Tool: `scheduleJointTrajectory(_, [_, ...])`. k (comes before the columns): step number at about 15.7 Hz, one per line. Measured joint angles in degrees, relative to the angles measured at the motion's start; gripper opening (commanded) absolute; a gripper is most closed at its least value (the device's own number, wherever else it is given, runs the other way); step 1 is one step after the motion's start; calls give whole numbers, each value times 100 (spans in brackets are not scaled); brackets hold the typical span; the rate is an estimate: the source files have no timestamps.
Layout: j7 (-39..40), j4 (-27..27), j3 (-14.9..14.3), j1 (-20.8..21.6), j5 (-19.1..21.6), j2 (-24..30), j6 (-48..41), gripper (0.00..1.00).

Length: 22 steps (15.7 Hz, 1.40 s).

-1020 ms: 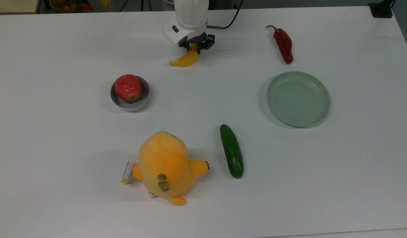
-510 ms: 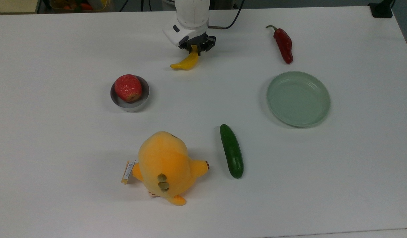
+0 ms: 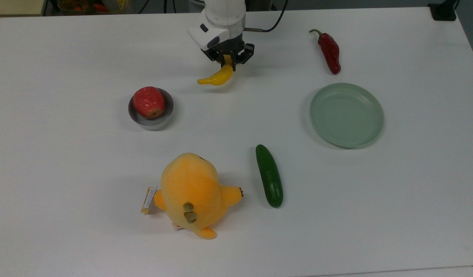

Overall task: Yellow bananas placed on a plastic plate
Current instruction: 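Carry the banana over the pale green plate and lower it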

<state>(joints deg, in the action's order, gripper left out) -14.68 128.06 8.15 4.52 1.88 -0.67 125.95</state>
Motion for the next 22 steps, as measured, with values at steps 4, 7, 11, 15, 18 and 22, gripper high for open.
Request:
scheduleJointTrajectory(4, [-168,-604,3,9,22,-4,5,9])
scheduleJointTrajectory(7, [-514,-1099,173,16,174,-105,12,9])
scheduleJointTrajectory(11, [-1327,-1927,643,107,210,-582,15,9])
scheduleJointTrajectory(15, [-2033,-2574,725,649,210,-1180,18,10])
scheduleJointTrajectory(18, [-2440,-3185,730,1071,197,-1775,40,13])
scheduleJointTrajectory(22, [-2986,-3987,733,1632,-33,-2556,188,14])
